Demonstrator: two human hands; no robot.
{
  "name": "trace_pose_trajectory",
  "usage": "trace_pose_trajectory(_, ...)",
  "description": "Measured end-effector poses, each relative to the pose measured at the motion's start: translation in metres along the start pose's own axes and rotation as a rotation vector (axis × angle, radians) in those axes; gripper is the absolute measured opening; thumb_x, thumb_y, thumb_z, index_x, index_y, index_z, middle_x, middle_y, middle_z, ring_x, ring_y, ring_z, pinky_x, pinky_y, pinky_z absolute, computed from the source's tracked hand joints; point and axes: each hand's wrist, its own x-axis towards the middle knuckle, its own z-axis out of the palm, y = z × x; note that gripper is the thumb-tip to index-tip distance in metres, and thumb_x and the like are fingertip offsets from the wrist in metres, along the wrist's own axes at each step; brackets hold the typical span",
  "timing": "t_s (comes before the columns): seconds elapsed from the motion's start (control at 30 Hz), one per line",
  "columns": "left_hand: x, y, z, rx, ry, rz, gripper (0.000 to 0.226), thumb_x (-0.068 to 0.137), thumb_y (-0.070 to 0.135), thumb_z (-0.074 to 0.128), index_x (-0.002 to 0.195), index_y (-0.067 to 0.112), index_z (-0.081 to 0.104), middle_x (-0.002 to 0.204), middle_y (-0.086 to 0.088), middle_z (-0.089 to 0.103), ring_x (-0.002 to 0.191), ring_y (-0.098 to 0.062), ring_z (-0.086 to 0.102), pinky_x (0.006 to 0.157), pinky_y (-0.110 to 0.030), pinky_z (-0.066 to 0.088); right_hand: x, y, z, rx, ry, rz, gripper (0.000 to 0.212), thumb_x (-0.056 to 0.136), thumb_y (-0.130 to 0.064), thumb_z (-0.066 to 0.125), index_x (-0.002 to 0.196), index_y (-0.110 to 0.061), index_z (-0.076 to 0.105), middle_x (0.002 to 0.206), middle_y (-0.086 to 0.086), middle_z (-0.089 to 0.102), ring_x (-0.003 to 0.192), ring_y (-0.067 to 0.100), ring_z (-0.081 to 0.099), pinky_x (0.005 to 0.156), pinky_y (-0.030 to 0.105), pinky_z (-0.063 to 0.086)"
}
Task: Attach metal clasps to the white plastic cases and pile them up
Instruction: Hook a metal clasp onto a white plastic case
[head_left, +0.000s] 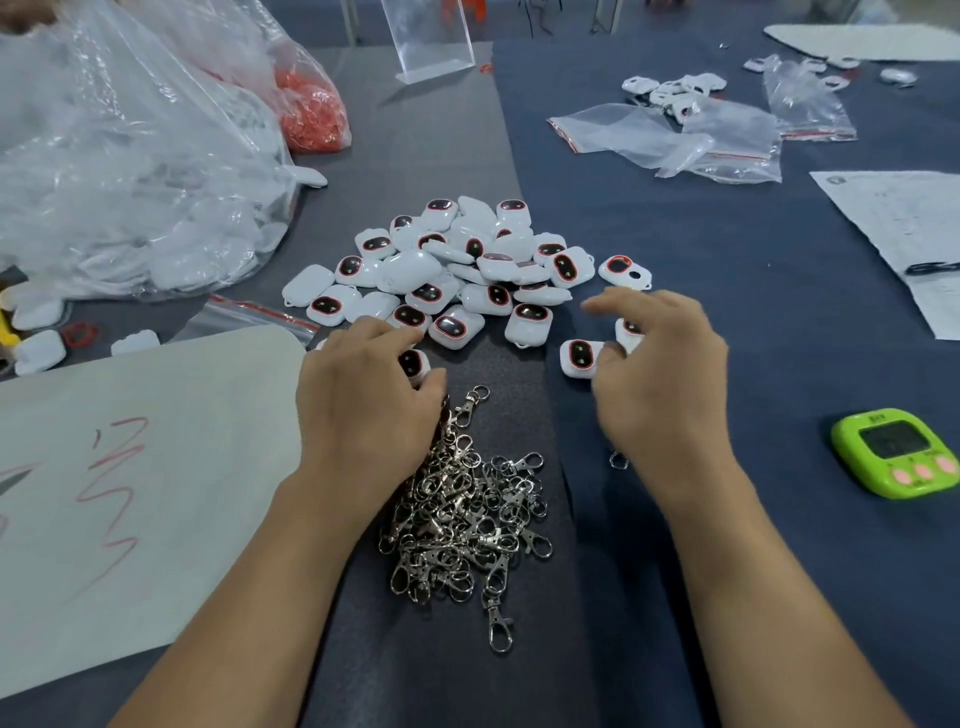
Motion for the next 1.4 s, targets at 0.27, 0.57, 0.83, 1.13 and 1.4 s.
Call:
trace_pose_trajectory(0.27,-0.001,-0.006,-0.012,-0.184,0.035,-0.001,0.023,0.091,0.034,0.064,0.111,0.034,0.076,0.096,0.007,0.078,0.089,-0.015,0.068,0.078,-0.023,0.045,-0.026,-0.026,0.030,0.106,-0.300,-0.123,0.033,0.091,-0.012,0.063,0.112,-0.032,0.078,0.093,-0.018,0.074,0.080,-0.001,0.063,0.082,0.013,0.050)
trace_pose_trajectory(0.57,-0.004,0.017,-0.005,-0.968,-0.077,-0.212,0.018,0.087,0.024,0.070,0.096,0.035,0.080,0.088,0.011,0.079,0.083,-0.008,0.075,0.077,-0.025,0.059,-0.033,-0.035,0.035,0.278,-0.295,-0.191,0.050,0.082,-0.040,0.075,0.130,-0.044,0.060,0.095,-0.025,0.072,0.088,-0.005,0.067,0.079,0.013,0.053)
trace_pose_trajectory(0.83,-0.002,0.009,-0.001,-0.485,-0.086,-0.137,0.021,0.082,0.033,0.078,0.104,0.034,0.079,0.080,0.025,0.072,0.078,0.010,0.066,0.082,-0.013,0.053,-0.013,-0.021,0.027,0.508,-0.216,0.118,0.026,0.081,-0.009,0.068,0.098,-0.029,0.069,0.083,-0.015,0.074,0.068,0.007,0.066,0.063,0.019,0.052)
trace_pose_trajectory(1.13,-0.006,0.012,-0.002,-0.279,-0.267,0.065,0.007,0.078,0.033,0.084,0.083,0.035,0.080,0.085,0.020,0.064,0.081,-0.002,0.058,0.073,-0.021,0.045,-0.005,-0.015,0.021,0.805,-0.287,0.334,0.037,0.078,0.018,0.060,0.090,-0.016,0.054,0.081,0.014,0.071,0.069,0.027,0.075,0.059,0.028,0.057)
trace_pose_trajectory(1.4,-0.011,0.016,0.001,-0.348,-0.087,0.068,0.010,0.089,0.026,0.073,0.085,0.034,0.069,0.075,0.023,0.061,0.071,-0.001,0.052,0.073,-0.026,0.044,-0.006,-0.017,0.020,0.705,-0.362,0.298,0.025,0.081,-0.010,0.078,0.079,-0.019,0.055,0.074,0.011,0.068,0.063,0.020,0.066,0.048,0.028,0.046)
